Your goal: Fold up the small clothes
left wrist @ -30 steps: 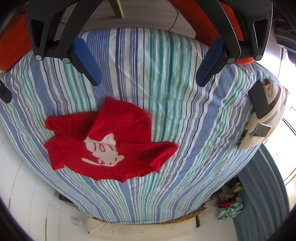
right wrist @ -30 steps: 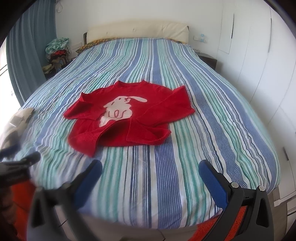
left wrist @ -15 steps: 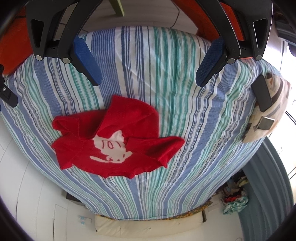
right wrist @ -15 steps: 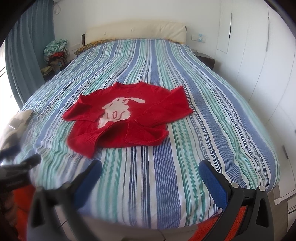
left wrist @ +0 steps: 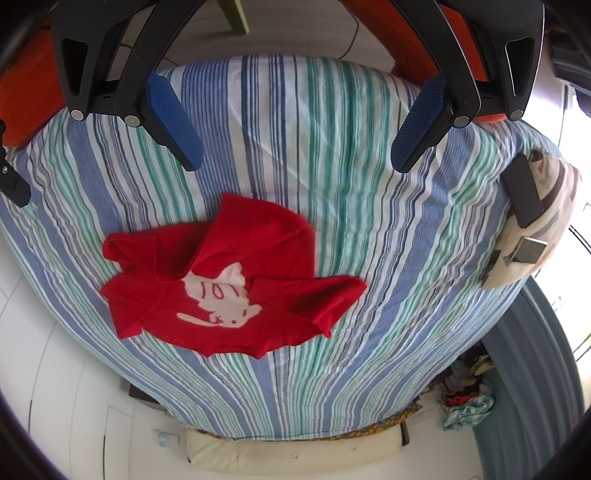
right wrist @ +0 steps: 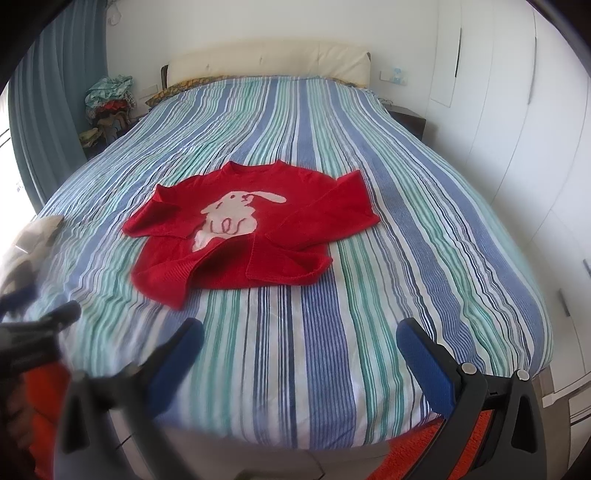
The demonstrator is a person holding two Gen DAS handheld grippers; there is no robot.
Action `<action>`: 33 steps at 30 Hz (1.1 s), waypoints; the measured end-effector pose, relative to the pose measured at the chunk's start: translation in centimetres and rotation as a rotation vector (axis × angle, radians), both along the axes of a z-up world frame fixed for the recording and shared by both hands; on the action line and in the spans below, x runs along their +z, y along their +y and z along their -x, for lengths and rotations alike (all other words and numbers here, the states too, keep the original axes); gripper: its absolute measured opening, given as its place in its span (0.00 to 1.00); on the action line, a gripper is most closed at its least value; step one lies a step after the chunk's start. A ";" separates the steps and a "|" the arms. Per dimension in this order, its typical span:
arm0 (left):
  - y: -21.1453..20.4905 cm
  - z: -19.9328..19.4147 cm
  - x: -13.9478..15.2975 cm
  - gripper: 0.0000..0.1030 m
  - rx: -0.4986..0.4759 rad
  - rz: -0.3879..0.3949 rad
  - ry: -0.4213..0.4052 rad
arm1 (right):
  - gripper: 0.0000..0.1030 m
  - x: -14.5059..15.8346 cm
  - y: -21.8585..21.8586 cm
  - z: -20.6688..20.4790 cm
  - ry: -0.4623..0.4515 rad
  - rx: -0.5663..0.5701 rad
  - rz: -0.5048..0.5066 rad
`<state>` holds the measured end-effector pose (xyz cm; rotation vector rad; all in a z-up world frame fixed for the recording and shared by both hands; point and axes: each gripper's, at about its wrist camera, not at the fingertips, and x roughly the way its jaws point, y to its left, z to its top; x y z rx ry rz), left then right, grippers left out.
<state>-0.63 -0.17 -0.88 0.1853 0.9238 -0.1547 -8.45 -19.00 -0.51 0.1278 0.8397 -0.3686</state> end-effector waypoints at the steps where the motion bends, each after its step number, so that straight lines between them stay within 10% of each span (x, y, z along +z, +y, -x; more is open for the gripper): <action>1: 0.0 0.0 0.0 0.99 0.000 -0.001 0.001 | 1.00 0.0 0.0 0.0 0.001 -0.001 0.001; 17: 0.3 -0.5 -1.4 0.99 0.015 -0.012 0.041 | 1.00 -0.3 0.1 -0.1 0.018 -0.003 0.011; 22: 1.3 -2.3 -4.3 0.99 0.002 0.113 0.120 | 1.00 -0.9 -0.6 -0.2 -0.040 0.033 -0.032; 27: 1.7 -7.0 -9.3 0.98 -0.023 0.327 0.240 | 1.00 -6.4 -4.4 -2.4 -0.073 0.104 -0.305; 33: 0.2 -12.3 -14.6 0.97 0.059 0.471 0.344 | 0.81 -16.0 -9.8 -7.0 -0.129 -0.047 -0.900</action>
